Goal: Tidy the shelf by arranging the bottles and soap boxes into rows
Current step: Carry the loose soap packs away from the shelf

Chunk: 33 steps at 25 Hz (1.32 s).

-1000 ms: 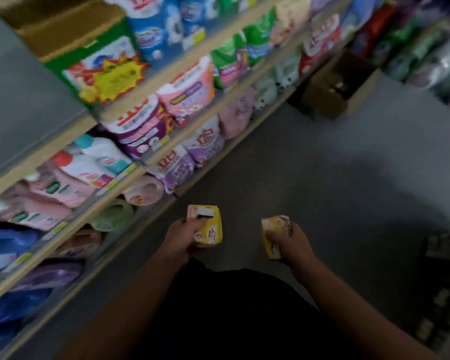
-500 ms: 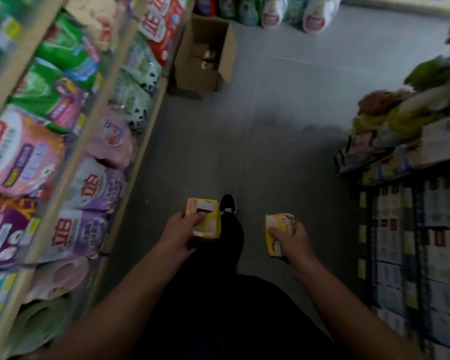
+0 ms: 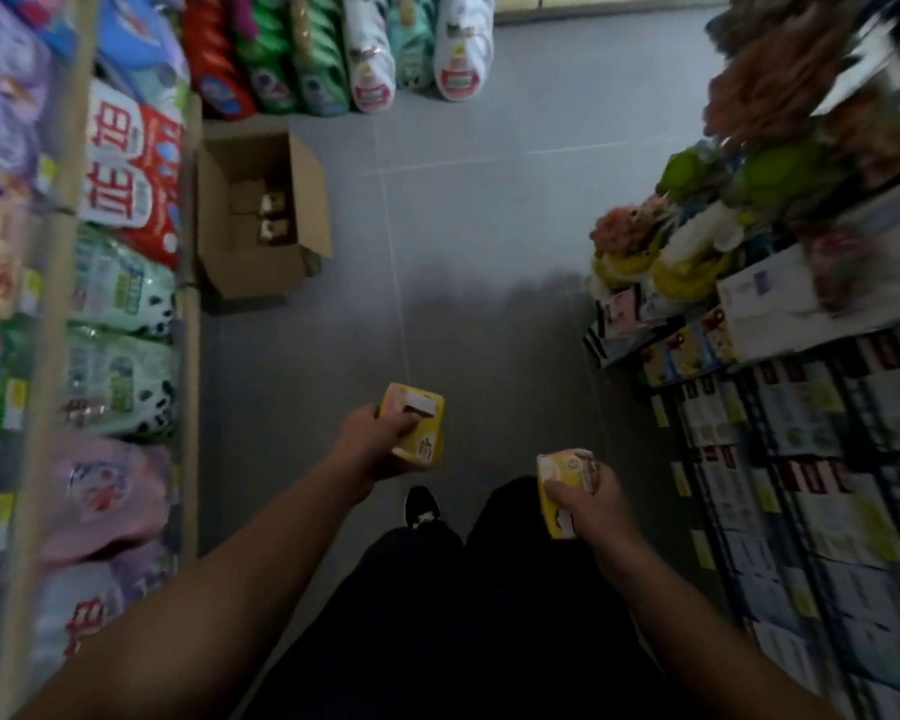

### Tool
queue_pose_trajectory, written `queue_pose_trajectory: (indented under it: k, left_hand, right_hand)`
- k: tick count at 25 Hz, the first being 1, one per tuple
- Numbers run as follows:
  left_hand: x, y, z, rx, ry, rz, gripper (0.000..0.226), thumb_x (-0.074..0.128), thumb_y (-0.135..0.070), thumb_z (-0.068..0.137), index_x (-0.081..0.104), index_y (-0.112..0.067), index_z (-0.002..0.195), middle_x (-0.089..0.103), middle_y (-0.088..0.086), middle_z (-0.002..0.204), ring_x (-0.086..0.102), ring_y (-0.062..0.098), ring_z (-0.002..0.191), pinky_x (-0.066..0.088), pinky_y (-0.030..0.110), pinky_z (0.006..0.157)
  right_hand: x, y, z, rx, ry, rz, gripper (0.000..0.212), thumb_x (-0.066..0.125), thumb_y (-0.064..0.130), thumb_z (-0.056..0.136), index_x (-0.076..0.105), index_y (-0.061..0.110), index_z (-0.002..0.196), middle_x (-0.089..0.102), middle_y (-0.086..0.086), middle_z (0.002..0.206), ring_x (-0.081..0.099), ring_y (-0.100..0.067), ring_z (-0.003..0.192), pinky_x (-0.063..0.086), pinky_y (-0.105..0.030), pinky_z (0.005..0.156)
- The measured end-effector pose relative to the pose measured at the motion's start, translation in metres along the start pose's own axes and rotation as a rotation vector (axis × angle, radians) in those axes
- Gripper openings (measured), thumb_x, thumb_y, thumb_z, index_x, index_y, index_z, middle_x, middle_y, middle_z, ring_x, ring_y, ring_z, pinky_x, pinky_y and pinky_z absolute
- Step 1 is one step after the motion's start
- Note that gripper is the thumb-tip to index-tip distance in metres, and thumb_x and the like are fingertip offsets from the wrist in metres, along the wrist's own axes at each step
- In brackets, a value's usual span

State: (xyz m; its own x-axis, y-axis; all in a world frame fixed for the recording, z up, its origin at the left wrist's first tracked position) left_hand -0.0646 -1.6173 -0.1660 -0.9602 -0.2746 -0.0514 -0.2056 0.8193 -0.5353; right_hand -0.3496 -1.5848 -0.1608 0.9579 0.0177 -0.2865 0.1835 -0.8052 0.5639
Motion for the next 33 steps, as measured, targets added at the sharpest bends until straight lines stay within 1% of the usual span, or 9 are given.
queue_pose_trajectory:
  k: [5,10,12,14,19,21,25,29,33]
  left_hand:
    - [0.040,-0.080,0.055,0.007,-0.019,0.034,0.033,0.067,-0.015,0.088,0.056,-0.005,0.117,0.064,0.017,0.105,0.067,0.028,0.082,0.055,0.034,0.050]
    - [0.073,-0.150,0.104,-0.041,-0.174,-0.033,0.034,0.068,-0.015,0.088,0.055,-0.003,0.117,0.061,0.021,0.111,0.066,0.037,0.092,0.060,0.048,0.062]
    - [0.086,-0.185,0.117,-0.002,-0.226,0.019,0.036,0.069,-0.016,0.086,0.057,-0.002,0.118,0.065,0.022,0.108,0.067,0.037,0.093,0.058,0.054,0.079]
    - [0.096,-0.215,0.128,0.048,-0.259,0.000,0.031,0.069,-0.015,0.086,0.060,-0.004,0.114,0.067,0.019,0.103,0.068,0.035,0.092,0.057,0.049,0.083]
    - [0.112,-0.277,0.168,0.021,-0.306,-0.196,0.025,0.070,-0.017,0.085,0.061,-0.013,0.108,0.068,0.014,0.097,0.067,0.033,0.091,0.054,0.050,0.085]
    - [0.109,-0.304,0.200,-0.009,-0.309,-0.259,0.021,0.071,-0.018,0.084,0.061,-0.015,0.102,0.067,0.012,0.095,0.066,0.032,0.089,0.055,0.051,0.087]
    - [0.090,-0.385,0.266,-0.027,-0.292,-0.355,0.015,0.074,-0.017,0.081,0.062,-0.015,0.091,0.067,0.012,0.093,0.067,0.031,0.087,0.056,0.053,0.084]
    - [0.047,-0.491,0.322,-0.002,-0.250,-0.287,0.017,0.074,-0.014,0.080,0.063,-0.011,0.094,0.066,0.013,0.089,0.067,0.029,0.077,0.057,0.040,0.055]
    - [-0.002,-0.579,0.360,0.109,-0.263,-0.010,0.032,0.075,-0.026,0.079,0.060,-0.012,0.103,0.065,0.009,0.099,0.066,0.028,0.088,0.059,0.038,0.060]
  right_hand:
    - [-0.005,0.092,0.085,-0.034,0.055,-0.051,0.041,0.074,0.015,0.083,0.052,0.017,0.118,0.061,-0.006,0.107,0.059,-0.015,0.082,0.045,-0.026,0.060]
    - [-0.011,0.229,0.182,-0.148,0.144,-0.121,0.051,0.076,0.012,0.082,0.051,0.021,0.125,0.058,-0.002,0.110,0.058,-0.022,0.095,0.052,-0.035,0.079]
    - [-0.009,0.290,0.211,-0.218,0.193,-0.152,0.047,0.076,0.011,0.082,0.049,0.026,0.117,0.056,0.005,0.100,0.058,-0.016,0.087,0.053,-0.026,0.069]
    - [-0.004,0.339,0.235,-0.268,0.233,-0.207,0.039,0.075,0.010,0.082,0.050,0.024,0.108,0.058,0.004,0.094,0.058,-0.007,0.076,0.049,-0.016,0.051]
    - [0.028,0.437,0.287,-0.282,0.299,-0.332,0.038,0.076,0.014,0.081,0.054,0.022,0.110,0.064,-0.004,0.099,0.065,-0.021,0.086,0.059,-0.041,0.070]
    - [0.043,0.469,0.314,-0.291,0.288,-0.404,0.038,0.076,0.017,0.081,0.054,0.023,0.111,0.064,-0.001,0.096,0.065,-0.018,0.083,0.059,-0.037,0.066]
    - [0.070,0.530,0.361,-0.283,0.215,-0.458,0.040,0.077,0.020,0.079,0.054,0.026,0.111,0.063,0.006,0.090,0.062,-0.010,0.076,0.050,-0.026,0.054]
    - [0.109,0.595,0.387,-0.269,0.163,-0.481,0.040,0.078,0.019,0.077,0.054,0.027,0.108,0.062,0.009,0.085,0.061,-0.006,0.071,0.045,-0.019,0.047]
    - [0.158,0.656,0.407,-0.278,0.182,-0.504,0.039,0.078,0.023,0.076,0.053,0.031,0.106,0.062,0.013,0.086,0.061,-0.002,0.072,0.043,-0.014,0.045]
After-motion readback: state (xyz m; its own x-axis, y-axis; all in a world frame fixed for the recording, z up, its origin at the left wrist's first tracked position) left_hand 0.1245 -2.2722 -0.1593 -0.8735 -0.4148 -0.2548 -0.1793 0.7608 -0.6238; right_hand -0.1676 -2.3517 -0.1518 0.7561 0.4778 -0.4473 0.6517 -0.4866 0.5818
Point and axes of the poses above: each hand's wrist, its own z-axis towards the middle knuckle, its own x-axis out of the palm, y = z × x, the point moved 4 cm from there along z, towards the middle knuckle
